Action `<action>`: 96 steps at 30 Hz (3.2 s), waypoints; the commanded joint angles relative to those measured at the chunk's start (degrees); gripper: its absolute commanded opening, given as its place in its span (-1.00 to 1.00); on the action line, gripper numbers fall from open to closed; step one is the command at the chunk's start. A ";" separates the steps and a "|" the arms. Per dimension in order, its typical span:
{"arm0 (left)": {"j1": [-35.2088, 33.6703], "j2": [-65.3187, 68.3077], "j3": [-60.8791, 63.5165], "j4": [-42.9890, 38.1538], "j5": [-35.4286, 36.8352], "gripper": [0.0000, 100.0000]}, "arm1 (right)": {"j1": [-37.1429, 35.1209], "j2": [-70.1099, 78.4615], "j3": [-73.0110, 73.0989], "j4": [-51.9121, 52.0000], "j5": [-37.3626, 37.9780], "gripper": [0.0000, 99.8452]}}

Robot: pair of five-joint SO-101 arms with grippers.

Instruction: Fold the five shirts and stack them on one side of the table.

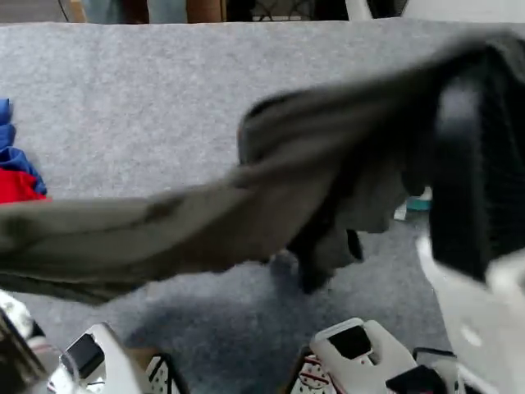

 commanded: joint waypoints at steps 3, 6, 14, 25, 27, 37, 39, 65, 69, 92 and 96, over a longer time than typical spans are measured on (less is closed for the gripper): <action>0.04 -6.07 8.66 0.09 -0.70 -0.94 | -0.53 -2.07 0.92 1.76 1.14 -0.97; 0.04 -9.49 13.93 0.00 -2.73 -0.94 | -0.53 -2.24 1.01 2.64 1.85 -0.97; 0.04 -11.52 27.38 -7.65 -2.55 -0.94 | -0.53 3.56 8.48 4.40 2.02 -0.97; 11.38 -11.08 73.10 -51.25 1.85 -0.94 | 11.08 19.03 42.77 -28.48 1.93 -0.97; 14.64 -8.97 79.34 -59.69 2.81 -0.94 | 11.96 23.43 46.55 -37.01 1.93 -0.97; 18.95 18.02 63.16 -65.76 9.32 -0.94 | 16.26 49.63 31.52 -51.16 5.01 -0.97; 19.03 22.15 59.82 -65.49 9.67 -0.94 | 16.70 52.97 24.31 -47.65 5.01 -0.97; 16.57 5.89 35.03 -37.01 9.05 -0.94 | 14.95 55.25 -23.16 -10.29 2.73 -0.97; 15.25 0.26 32.13 -29.27 6.07 -0.94 | 14.77 51.21 -31.52 0.44 2.73 -0.97; 14.90 -2.55 -0.92 -1.58 5.54 -0.94 | 14.68 29.85 -28.35 11.78 2.46 -0.97; 14.99 -2.20 0.13 -2.64 5.80 -0.94 | 14.86 31.69 -22.46 6.86 2.29 -0.97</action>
